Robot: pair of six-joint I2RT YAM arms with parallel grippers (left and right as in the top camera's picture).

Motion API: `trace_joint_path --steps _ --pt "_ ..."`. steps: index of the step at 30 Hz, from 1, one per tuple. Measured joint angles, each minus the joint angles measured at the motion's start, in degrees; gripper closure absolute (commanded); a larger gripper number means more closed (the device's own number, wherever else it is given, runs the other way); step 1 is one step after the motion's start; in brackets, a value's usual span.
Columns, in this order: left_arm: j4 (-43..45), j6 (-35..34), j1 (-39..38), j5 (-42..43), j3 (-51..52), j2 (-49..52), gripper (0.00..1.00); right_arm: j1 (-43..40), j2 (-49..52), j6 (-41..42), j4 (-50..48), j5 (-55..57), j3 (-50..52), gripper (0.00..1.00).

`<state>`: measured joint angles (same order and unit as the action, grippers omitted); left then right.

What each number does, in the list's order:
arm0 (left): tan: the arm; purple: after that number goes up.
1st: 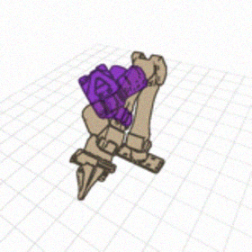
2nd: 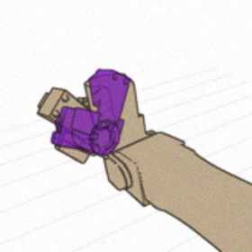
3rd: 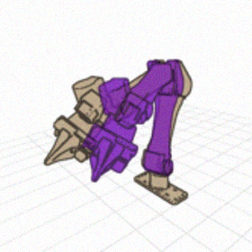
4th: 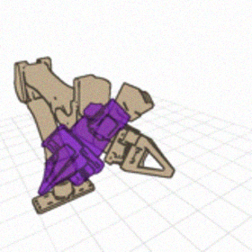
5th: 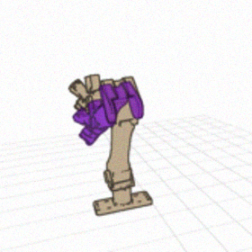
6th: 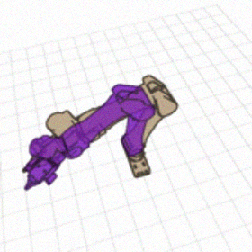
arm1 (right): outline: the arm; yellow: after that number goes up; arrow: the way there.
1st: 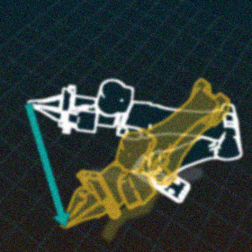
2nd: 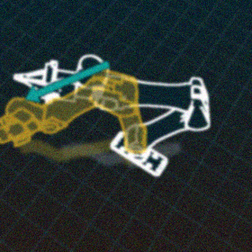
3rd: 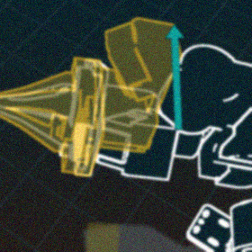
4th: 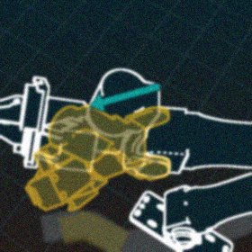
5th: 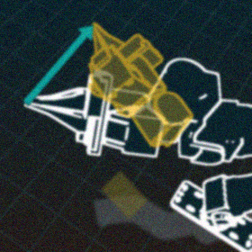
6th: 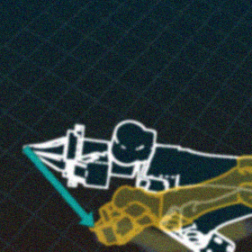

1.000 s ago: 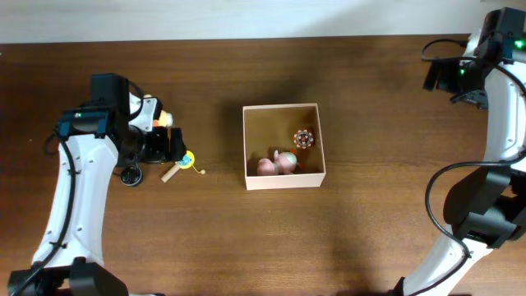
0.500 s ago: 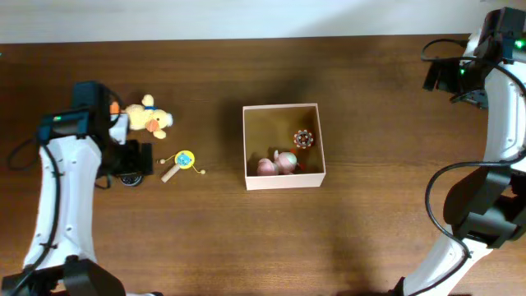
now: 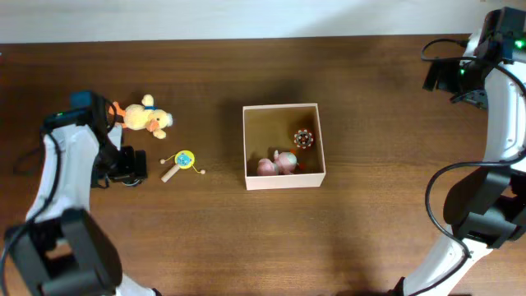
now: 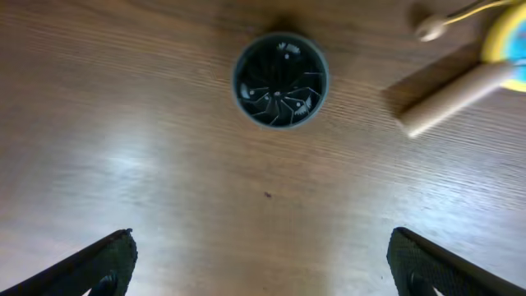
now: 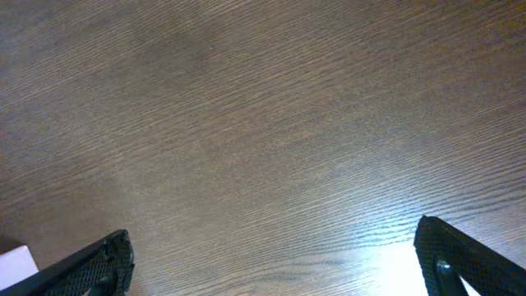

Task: Pack container
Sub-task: 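Move the left gripper over the black round lid, then lower the left gripper and close on the black lid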

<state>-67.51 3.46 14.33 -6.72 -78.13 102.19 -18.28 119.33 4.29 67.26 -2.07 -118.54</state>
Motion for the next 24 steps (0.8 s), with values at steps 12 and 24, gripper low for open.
trace_joint_path --steps 12,24 --pt "6.19 -0.07 0.0 -0.22 0.35 6.8 0.05 0.0 0.0 -0.02 0.0 0.0 0.0 0.01" --pt "13.18 -0.09 0.0 -0.22 2.64 6.8 0.06 0.0 0.0 -0.02 0.0 0.0 0.0 0.01"
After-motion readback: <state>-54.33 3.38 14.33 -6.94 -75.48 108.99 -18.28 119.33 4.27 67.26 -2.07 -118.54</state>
